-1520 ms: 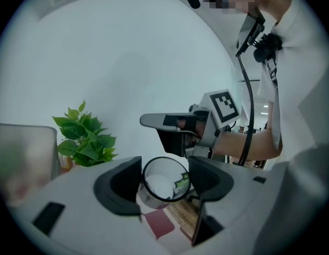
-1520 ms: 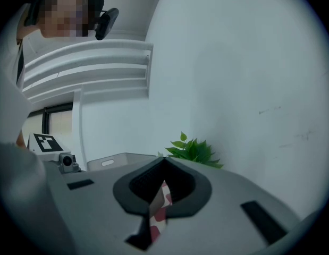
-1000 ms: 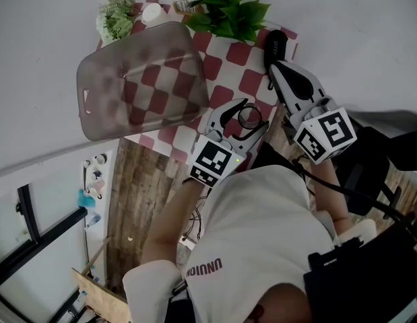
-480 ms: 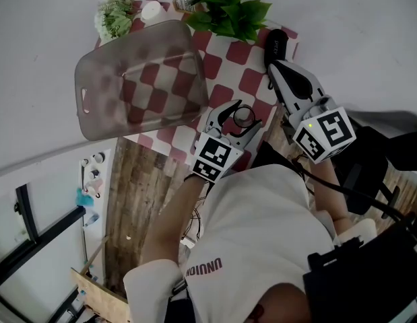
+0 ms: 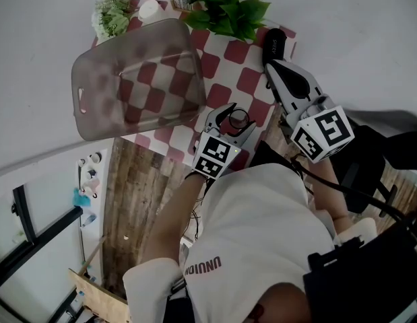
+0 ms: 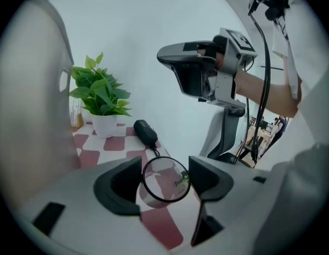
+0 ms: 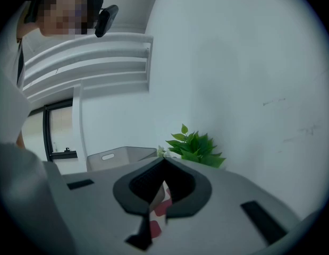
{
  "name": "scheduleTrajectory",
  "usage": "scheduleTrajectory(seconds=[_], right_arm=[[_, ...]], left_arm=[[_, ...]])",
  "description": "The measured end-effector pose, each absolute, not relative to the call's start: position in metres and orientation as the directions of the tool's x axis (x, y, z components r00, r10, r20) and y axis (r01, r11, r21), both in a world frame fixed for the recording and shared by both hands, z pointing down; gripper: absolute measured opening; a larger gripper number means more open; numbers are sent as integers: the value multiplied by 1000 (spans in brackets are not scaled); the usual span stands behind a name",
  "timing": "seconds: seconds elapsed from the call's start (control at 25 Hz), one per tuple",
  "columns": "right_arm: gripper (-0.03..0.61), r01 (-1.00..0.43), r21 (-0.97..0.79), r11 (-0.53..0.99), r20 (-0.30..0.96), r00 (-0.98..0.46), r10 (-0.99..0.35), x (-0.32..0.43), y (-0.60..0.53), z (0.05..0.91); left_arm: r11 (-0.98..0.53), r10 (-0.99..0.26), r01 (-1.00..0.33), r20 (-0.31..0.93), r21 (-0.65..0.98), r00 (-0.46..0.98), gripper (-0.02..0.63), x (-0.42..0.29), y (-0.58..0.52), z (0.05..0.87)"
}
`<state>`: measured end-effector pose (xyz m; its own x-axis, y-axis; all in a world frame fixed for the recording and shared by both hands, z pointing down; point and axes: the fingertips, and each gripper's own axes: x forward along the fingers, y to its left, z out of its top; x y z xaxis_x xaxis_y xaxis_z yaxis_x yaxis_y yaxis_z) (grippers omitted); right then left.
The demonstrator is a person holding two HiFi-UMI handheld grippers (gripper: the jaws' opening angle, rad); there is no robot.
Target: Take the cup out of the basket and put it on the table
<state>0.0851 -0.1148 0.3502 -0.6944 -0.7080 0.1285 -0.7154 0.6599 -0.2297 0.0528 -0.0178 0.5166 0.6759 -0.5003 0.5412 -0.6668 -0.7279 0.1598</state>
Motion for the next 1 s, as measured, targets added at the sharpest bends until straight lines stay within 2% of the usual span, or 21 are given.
scheduleTrajectory(seconds=[1.0], right_arm=[[17, -709, -222, 670, 155, -704, -693, 78, -114, 354]], left_arm=[[-705, -471, -687, 608, 177, 640, 288, 40, -6, 567]])
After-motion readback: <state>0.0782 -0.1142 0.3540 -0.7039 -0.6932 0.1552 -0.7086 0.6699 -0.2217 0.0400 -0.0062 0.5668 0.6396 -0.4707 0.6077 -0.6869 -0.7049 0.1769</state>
